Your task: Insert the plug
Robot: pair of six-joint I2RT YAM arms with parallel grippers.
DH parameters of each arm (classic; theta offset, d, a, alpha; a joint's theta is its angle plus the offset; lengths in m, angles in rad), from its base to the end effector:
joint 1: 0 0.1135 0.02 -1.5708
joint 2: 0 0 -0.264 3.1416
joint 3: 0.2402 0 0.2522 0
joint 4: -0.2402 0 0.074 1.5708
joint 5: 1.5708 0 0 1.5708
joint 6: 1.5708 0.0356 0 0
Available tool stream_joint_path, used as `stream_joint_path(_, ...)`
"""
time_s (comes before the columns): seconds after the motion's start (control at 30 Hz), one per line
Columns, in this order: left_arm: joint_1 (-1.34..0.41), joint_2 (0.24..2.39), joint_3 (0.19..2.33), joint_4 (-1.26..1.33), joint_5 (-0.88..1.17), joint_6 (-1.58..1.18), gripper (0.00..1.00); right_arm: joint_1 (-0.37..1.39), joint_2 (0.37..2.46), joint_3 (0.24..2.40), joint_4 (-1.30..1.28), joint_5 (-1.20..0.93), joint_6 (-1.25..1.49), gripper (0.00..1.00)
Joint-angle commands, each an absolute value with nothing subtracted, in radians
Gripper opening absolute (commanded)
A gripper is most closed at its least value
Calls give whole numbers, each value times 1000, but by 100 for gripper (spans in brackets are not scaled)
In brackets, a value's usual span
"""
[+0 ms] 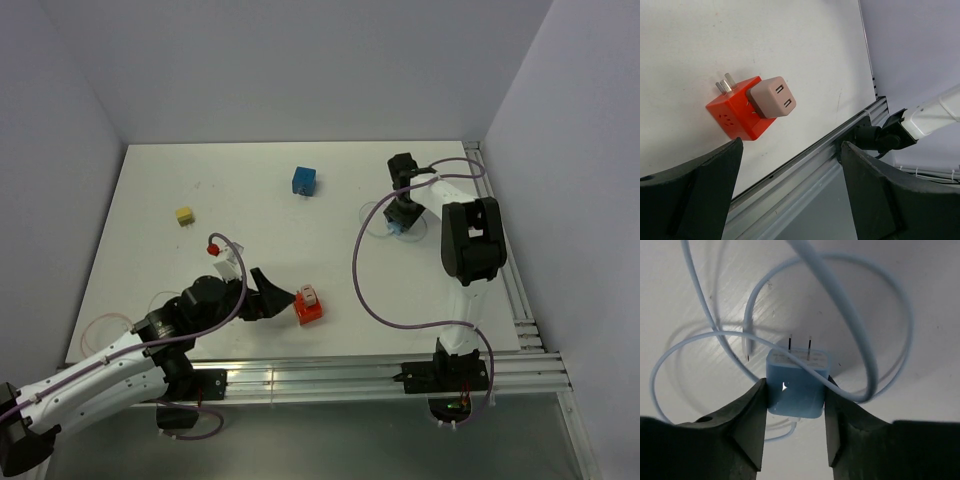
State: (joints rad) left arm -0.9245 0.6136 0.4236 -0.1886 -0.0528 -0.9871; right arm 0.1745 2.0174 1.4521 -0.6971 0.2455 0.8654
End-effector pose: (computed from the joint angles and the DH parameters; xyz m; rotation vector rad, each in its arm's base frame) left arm 0.0966 -0.1249 0.2377 -0.1058 2.1492 -1.1594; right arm 0.4013 0.0620 0.1676 0.9818 2.5721 -0.0822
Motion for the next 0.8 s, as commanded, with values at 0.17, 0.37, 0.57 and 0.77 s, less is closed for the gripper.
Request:
stream_joint_path(0.17, -925, 630, 564, -241, -38, -948, 84, 190, 1935, 1490, -680, 245, 671, 0)
stream_joint_path(0.37, -919, 724, 792, -368, -29, -914, 83, 405, 1518, 1356, -600, 366, 398, 0)
stream_joint_path(0.57, -882, 787, 940, -385, 46, -936, 83, 675, 1073, 1071, -445, 220, 213, 0)
stream_joint_path(0.77, -827, 840, 913, -245, 281, -1014, 79, 819, 674, 822, -371, -89, 110, 0)
